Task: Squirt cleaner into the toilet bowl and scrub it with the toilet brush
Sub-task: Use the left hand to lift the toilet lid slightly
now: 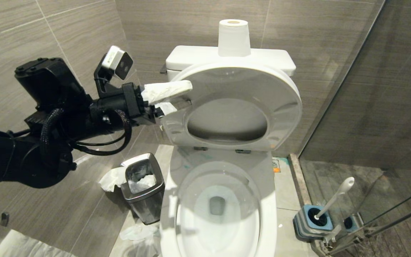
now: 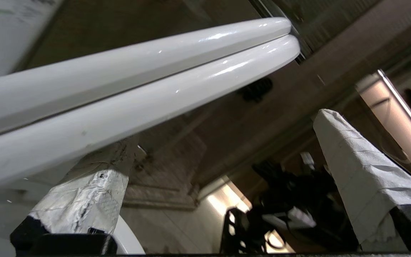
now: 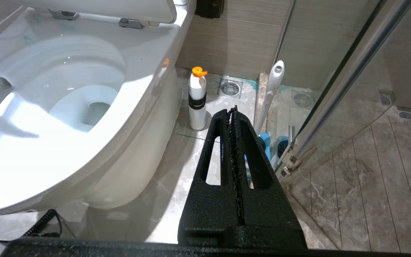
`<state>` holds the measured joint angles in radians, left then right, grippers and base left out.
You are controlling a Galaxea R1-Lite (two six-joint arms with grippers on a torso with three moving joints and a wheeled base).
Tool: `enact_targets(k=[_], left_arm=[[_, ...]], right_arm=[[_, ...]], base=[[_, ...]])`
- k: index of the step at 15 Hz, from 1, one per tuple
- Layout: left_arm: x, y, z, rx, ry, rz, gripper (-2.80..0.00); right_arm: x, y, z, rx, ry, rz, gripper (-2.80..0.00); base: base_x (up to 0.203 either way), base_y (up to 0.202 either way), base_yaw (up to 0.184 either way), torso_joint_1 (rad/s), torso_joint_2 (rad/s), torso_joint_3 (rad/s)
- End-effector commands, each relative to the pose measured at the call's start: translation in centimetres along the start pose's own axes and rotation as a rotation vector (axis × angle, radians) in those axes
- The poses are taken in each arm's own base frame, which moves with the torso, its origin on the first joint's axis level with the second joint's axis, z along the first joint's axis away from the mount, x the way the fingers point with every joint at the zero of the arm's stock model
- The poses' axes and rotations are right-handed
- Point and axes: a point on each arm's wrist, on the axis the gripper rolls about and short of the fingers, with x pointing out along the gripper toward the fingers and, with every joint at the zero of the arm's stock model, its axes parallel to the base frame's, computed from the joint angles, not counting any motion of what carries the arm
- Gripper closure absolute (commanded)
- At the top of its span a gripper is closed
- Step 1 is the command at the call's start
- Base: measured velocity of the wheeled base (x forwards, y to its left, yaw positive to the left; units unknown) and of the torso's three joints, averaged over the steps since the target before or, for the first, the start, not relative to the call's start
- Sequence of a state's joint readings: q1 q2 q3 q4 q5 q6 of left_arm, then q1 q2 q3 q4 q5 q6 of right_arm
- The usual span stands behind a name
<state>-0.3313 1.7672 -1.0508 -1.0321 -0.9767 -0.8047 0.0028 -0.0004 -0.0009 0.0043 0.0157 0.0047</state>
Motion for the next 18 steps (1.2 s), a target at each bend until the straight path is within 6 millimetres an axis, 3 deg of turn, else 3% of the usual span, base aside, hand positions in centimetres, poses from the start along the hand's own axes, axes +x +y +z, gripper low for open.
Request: enact_targets(k=[1,5,11,18], left_arm=[[0.7,0.9,0.8,0.009,-0.053,0.037,-2.80],[1.3,1.4,2.0,0.024,-0.111,0.094,-2.80],[2.4,2.9,1.6,0.146,-0.120,0.129,-2.80],[4.3,2.6,3.5,0.206,-0.234,0.151,-2.80]], right_arm=[[0.0,0.0,0.0,0.000,0.000,0.000,0.00],[0.0,0.0,0.0,0.000,0.001,0.000,0.00],[0.0,0.0,0.0,0.000,0.000,0.001,0.00],[0.0,0.0,0.0,0.000,0.000,0.001,0.00]], base=[[0.000,0.000,0.000,0.000,0.00,0.000],[0.000,0.000,0.000,0.000,0.00,0.000],[0.000,0.000,0.000,0.000,0.00,0.000],[0.000,0.000,0.000,0.000,0.00,0.000]])
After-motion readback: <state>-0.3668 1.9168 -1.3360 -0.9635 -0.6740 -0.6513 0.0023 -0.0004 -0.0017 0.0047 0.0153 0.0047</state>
